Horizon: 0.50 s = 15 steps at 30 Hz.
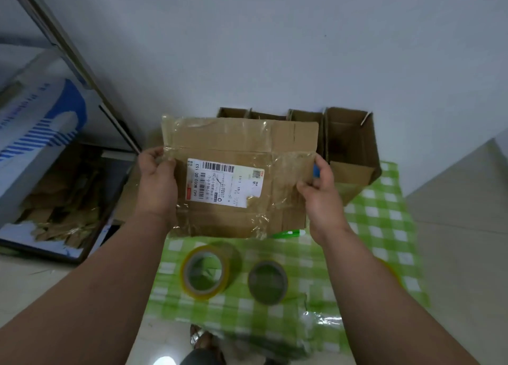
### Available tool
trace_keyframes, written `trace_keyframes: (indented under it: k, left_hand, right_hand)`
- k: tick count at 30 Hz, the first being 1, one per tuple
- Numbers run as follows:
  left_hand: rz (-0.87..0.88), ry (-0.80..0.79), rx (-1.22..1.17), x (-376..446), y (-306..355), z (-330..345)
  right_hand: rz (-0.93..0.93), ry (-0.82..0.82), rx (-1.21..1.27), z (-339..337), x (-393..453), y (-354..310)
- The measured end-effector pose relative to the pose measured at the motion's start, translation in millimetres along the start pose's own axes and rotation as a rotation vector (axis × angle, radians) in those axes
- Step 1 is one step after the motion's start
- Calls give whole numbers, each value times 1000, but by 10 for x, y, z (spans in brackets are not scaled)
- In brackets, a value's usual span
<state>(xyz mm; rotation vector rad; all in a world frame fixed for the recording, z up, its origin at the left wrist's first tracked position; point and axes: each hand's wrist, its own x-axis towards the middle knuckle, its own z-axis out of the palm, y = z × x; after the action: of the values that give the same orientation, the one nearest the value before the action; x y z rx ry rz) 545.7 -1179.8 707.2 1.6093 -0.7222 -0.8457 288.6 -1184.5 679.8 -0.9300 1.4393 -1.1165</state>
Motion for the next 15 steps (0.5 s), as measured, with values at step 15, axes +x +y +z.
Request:
trace_keyframes:
  k: [15]
  left_hand:
    - [-138,-222,78,73,-428,226]
  right_hand:
    - [42,-54,-174,-13,-89,370]
